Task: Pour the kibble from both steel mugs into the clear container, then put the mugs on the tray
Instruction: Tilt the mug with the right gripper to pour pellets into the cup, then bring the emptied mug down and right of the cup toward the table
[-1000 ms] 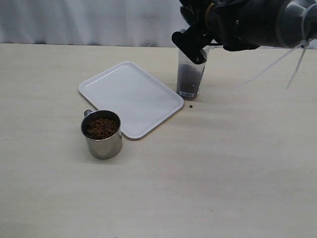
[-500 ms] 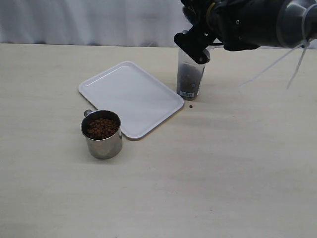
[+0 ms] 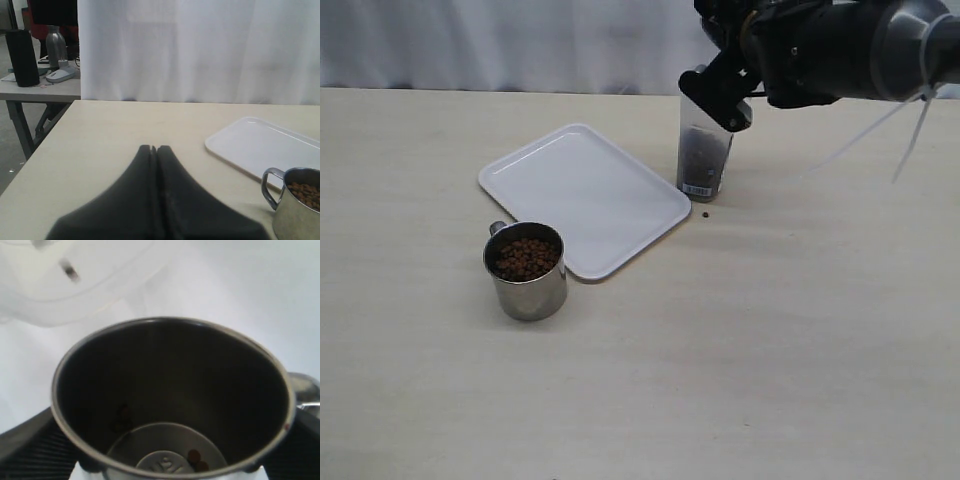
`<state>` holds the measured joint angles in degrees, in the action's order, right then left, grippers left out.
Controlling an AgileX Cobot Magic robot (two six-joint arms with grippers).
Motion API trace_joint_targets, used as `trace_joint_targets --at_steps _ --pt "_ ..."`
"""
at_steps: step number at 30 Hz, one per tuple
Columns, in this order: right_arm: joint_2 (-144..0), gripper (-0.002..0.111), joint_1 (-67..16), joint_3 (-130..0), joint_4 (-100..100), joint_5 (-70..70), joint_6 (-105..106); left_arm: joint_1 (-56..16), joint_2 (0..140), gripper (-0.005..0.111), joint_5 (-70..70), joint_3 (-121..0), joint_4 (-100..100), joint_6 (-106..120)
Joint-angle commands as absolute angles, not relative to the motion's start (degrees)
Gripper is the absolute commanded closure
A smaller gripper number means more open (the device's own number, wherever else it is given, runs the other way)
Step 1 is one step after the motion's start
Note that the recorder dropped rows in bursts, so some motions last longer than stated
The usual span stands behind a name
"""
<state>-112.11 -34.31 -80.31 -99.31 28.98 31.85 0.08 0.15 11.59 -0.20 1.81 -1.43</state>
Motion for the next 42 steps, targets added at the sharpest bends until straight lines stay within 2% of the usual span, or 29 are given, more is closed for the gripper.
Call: trace_joint_targets --at_steps 1,11,16,20,23,29,32,36,42 --pt "-112.0 0.104 -35.7 -80.7 -99.9 28.4 32.6 0.3 0.0 0.107 11.2 0.0 2.1 -1.6" --pt "-112.1 0.104 -36.1 -80.7 -99.9 31.6 26.1 0.3 0.0 0.107 11.2 0.0 2.1 -1.6" --pt "-112.1 0.104 -36.0 -81.7 -99.9 32.4 -2.6 0.3 0.0 0.107 11.2 0.0 2.1 -1.6" --pt "-111.5 0.104 -36.0 -82.3 -99.9 39.9 -21.3 0.3 0.0 0.107 11.2 0.0 2.1 -1.6" --pt "-110.1 0.104 -35.8 -82.3 -98.9 40.9 -24.1 0.3 0.0 0.107 11.2 0.0 2.1 -1.6" --pt "-103.9 0.104 -35.8 -80.9 -80.7 34.2 -24.1 0.3 0.0 0.107 11.2 0.0 2.1 -1.6" --pt "-99.2 0.104 -33.9 -77.0 -72.9 27.2 -26.0 0.3 0.0 0.107 11.2 0.0 2.1 -1.6" --pt "-90.1 0.104 -28.6 -65.9 -62.8 7.0 -27.8 0.3 0.0 0.107 11.2 0.0 2.1 -1.6" --pt "-79.2 0.104 -21.7 -46.8 -58.6 -22.8 -28.3 0.3 0.0 0.107 11.2 0.0 2.1 -1.6"
